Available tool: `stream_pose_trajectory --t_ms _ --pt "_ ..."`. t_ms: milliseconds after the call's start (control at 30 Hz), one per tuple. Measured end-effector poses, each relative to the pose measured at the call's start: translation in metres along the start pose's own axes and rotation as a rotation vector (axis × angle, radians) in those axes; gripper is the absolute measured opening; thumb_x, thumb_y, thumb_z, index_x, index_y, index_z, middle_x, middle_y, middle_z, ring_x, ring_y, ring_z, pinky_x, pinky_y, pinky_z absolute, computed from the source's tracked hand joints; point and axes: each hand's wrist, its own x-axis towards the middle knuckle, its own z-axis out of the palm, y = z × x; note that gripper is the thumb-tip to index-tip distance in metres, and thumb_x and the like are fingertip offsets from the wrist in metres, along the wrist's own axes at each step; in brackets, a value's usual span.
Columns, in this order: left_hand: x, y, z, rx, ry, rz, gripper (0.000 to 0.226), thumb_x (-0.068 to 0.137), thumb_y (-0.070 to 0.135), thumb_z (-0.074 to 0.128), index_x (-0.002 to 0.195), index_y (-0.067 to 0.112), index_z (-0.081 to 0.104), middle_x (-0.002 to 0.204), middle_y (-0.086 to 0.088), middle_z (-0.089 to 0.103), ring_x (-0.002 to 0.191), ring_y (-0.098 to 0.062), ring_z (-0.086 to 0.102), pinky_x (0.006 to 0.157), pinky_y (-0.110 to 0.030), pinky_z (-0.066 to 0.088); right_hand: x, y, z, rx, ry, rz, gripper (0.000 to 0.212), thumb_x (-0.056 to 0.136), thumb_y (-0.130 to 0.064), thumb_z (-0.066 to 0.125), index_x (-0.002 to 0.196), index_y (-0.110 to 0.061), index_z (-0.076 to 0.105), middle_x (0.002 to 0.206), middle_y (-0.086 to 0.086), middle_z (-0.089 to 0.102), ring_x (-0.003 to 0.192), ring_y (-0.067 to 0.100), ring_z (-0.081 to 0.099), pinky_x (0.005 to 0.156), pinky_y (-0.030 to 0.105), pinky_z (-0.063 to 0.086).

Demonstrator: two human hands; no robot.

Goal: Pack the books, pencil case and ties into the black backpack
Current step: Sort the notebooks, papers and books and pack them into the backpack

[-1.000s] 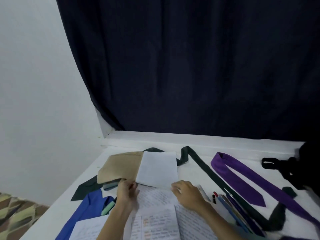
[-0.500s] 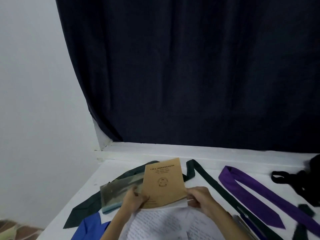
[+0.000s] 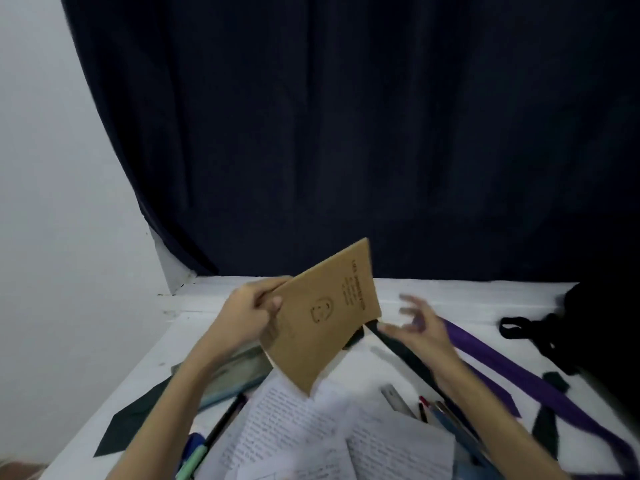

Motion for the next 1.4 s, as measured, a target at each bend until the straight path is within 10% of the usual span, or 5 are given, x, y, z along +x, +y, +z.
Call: stream_pose_trajectory --t_ms 267,467,733,1100,1400 --pt "0.014 0.129 0.047 0.011 -0.467 0.291 0.039 0.091 0.005 0.059 0.097 0.043 0.065 0.098 0.027 0.067 0.099 0.01 0.06 0.081 -0.007 0.045 -0.064 -0.038 -0.129 0.108 -0.265 -0.042 0.038 0.068 -0.012 0.071 0.105 -0.013 0.061 0.092 0.001 0.074 0.09 0.017 0.07 0.068 0.022 0.054" --pt "0.012 0.203 0.134 -0.205 -0.471 0.362 0.043 0.089 0.007 0.063 0.119 0.037 0.055 0.108 0.007 0.065 0.095 -0.013 0.065 0.077 -0.02 0.053 -0.127 -0.011 -0.243 0.459 -0.071 -0.008 0.077 0.034 -0.021 0.096 0.102 -0.01 0.06 0.086 0.012 0.072 0.073 0.024 0.071 0.056 0.033 0.058" --pt "-0.045 0.281 0.333 -0.315 -0.379 0.419 0.045 0.086 0.019 0.067 0.112 0.04 0.036 0.116 0.005 0.046 0.095 -0.01 0.058 0.07 -0.016 0.048 -0.193 0.019 -0.469 0.57 0.436 -0.009 0.025 0.089 -0.003 0.049 0.111 -0.011 0.058 0.068 0.0 0.073 0.058 0.013 0.07 0.046 0.027 0.054" --pt "-0.101 0.287 0.494 0.482 -0.566 0.761 0.037 0.094 0.03 0.052 0.13 0.036 0.049 0.152 0.006 0.024 0.133 -0.013 0.031 0.109 -0.031 0.031 -0.166 0.069 -0.588 0.561 0.4 -0.065 0.051 0.085 0.006 0.051 0.135 -0.004 0.045 0.091 0.004 0.073 0.076 0.017 0.072 0.057 0.032 0.057" --pt "-0.034 0.285 0.453 -0.075 -0.475 0.196 0.034 0.083 -0.004 0.061 0.081 0.027 0.073 0.09 0.009 0.072 0.087 -0.011 0.066 0.08 -0.017 0.05 -0.169 0.067 -0.611 0.547 0.104 0.06 0.035 0.077 -0.009 0.057 0.112 -0.009 0.06 0.079 0.008 0.072 0.062 0.02 0.07 0.053 0.03 0.057"
